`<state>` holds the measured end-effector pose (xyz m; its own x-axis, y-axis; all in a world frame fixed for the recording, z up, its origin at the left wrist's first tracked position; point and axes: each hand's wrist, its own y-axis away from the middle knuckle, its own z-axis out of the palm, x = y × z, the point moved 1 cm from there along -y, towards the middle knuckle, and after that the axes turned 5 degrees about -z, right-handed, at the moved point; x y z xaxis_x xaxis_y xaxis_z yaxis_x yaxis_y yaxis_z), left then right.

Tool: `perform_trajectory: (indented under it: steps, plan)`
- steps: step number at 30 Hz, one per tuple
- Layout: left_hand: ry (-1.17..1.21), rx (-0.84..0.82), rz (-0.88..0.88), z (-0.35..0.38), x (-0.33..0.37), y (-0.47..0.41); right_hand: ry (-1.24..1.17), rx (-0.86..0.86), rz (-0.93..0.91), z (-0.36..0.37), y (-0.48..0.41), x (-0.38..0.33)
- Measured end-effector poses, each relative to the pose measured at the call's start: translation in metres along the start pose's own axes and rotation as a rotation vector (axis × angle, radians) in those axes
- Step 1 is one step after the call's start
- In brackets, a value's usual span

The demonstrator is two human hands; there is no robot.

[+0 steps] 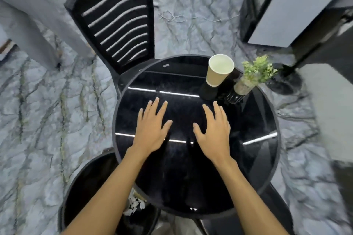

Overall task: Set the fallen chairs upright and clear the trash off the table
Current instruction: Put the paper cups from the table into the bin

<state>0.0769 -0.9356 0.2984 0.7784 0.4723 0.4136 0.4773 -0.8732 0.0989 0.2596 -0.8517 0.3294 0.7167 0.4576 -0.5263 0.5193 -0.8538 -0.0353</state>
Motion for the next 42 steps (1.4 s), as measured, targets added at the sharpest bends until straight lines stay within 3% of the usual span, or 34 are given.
perform_trajectory:
  steps: [9, 17, 24, 31, 42]
  plan:
    - [-0.055, -0.009, 0.019, 0.045, 0.027, -0.088, -0.115, 0.161, -0.031, -0.014, -0.074, 0.045]
    - [-0.148, 0.054, 0.007, 0.073, 0.021, -0.095, -0.316, 0.372, -0.092, -0.012, -0.133, 0.057]
    - [-0.137, 0.076, -0.009, 0.073, 0.022, -0.096, -0.338, 0.346, -0.029, -0.007, -0.170, 0.061]
    - [-0.130, 0.083, -0.013, 0.074, 0.021, -0.097, -0.277, 0.298, -0.085, -0.007, -0.198, 0.058]
    - [-0.094, 0.091, -0.015, 0.073, 0.022, -0.094, -0.282, 0.281, -0.114, -0.007, -0.176, 0.058]
